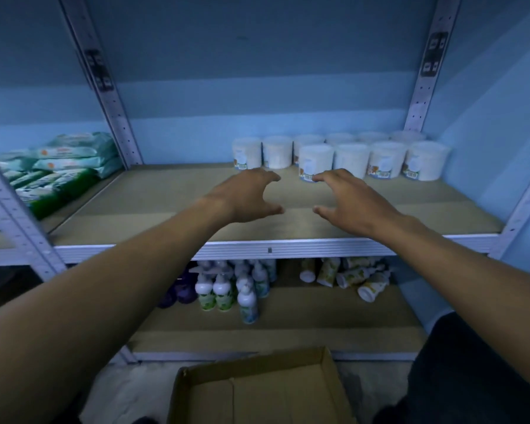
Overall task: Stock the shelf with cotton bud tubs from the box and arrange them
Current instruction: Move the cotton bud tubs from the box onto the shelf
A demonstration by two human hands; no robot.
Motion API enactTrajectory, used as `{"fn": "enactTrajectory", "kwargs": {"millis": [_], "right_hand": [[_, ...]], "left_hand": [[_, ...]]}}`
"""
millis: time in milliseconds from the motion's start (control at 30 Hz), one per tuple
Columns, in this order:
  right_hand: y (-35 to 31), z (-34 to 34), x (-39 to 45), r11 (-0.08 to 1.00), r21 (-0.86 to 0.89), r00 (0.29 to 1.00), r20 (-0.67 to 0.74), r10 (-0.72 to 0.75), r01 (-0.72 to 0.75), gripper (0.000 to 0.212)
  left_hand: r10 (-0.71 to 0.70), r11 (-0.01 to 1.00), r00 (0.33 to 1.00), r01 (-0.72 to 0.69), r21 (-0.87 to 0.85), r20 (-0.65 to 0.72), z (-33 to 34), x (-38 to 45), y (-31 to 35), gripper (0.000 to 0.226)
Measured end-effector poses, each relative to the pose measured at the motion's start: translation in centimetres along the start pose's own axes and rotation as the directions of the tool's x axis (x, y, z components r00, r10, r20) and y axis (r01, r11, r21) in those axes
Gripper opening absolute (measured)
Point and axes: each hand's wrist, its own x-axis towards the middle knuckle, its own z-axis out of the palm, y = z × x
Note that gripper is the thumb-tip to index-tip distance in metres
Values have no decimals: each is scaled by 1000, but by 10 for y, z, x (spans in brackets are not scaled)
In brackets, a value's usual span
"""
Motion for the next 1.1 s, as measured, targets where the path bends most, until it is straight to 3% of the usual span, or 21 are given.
{"fn": "enactTrajectory", "kwargs": {"millis": [367,800,1100], "right_hand": [[-53,43,-69,990,89,994,17,-112,110,61],[-73,121,-120,996,85,963,269,-16,-7,66],[-75,189,-142,993,93,897,441,19,-67,68]], "left_hand": [[-4,999,1000,5,-53,22,35,-115,-12,71],[-120,982,971,148,-120,208,104,-184,-34,72],[-219,963,879,265,-52,424,168,-214,-58,82]]}}
